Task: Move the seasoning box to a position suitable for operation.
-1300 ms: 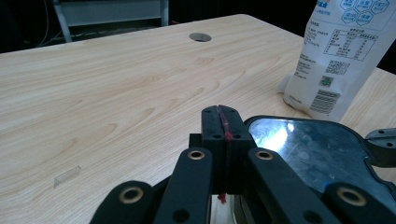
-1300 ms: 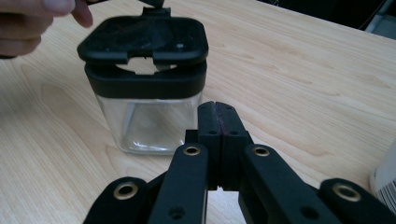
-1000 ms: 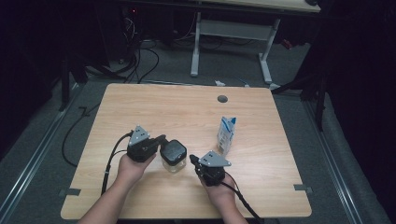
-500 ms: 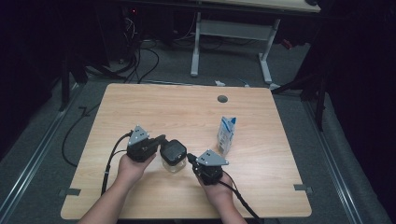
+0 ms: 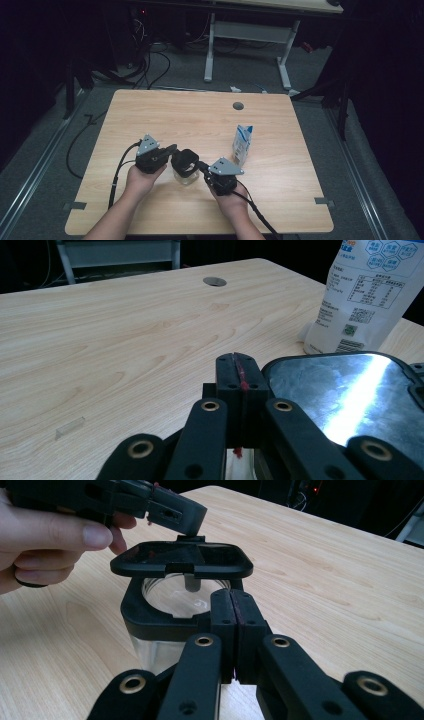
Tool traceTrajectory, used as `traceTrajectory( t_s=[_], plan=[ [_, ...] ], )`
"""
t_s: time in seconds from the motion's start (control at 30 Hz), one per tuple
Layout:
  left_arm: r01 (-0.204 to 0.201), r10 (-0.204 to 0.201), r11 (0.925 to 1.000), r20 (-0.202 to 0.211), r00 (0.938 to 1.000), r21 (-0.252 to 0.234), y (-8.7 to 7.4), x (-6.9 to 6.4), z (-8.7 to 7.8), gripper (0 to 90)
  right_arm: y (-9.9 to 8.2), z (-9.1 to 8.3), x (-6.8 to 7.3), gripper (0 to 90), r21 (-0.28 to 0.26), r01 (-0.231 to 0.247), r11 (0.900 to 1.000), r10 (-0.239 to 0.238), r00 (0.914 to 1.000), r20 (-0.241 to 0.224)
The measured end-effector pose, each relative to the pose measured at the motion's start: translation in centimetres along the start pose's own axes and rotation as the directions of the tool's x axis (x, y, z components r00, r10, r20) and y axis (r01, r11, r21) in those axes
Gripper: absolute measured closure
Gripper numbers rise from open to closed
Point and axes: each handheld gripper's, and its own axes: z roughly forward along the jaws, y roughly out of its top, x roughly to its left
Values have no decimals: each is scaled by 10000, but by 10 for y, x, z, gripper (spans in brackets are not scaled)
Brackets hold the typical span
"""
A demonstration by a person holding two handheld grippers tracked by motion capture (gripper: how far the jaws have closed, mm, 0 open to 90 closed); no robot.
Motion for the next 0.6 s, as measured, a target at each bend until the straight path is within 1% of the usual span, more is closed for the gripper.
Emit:
traceTrajectory(
  t_s=[0.1, 0.47, 0.5, 0.53, 0.6],
  plan=[
    [-7, 7, 10000, 6, 10000, 3, 0, 0, 0, 900, 1, 3, 0, 892, -46, -11, 10000, 11, 10000, -52],
    [8, -8, 10000, 32, 10000, 9, -1, 0, -1, 900, 7, 4, 1, 893, -167, -51, 9998, 49, 9999, -124],
    [5, -5, 10000, 18, 10000, 17, 0, 0, -1, 900, 7, 5, 1, 893, -155, -45, 9999, 43, 9999, -103],
    [13, -12, 10000, -79, 10000, 82, 0, 1, -2, 900, 8, 5, 1, 893, -176, -34, 9998, 32, 9999, -114],
    [46, -45, 10000, -91, 9999, 65, -1, 2, -4, 900, 9, 5, 1, 893, -188, -32, 9998, 30, 9999, -104]
  ],
)
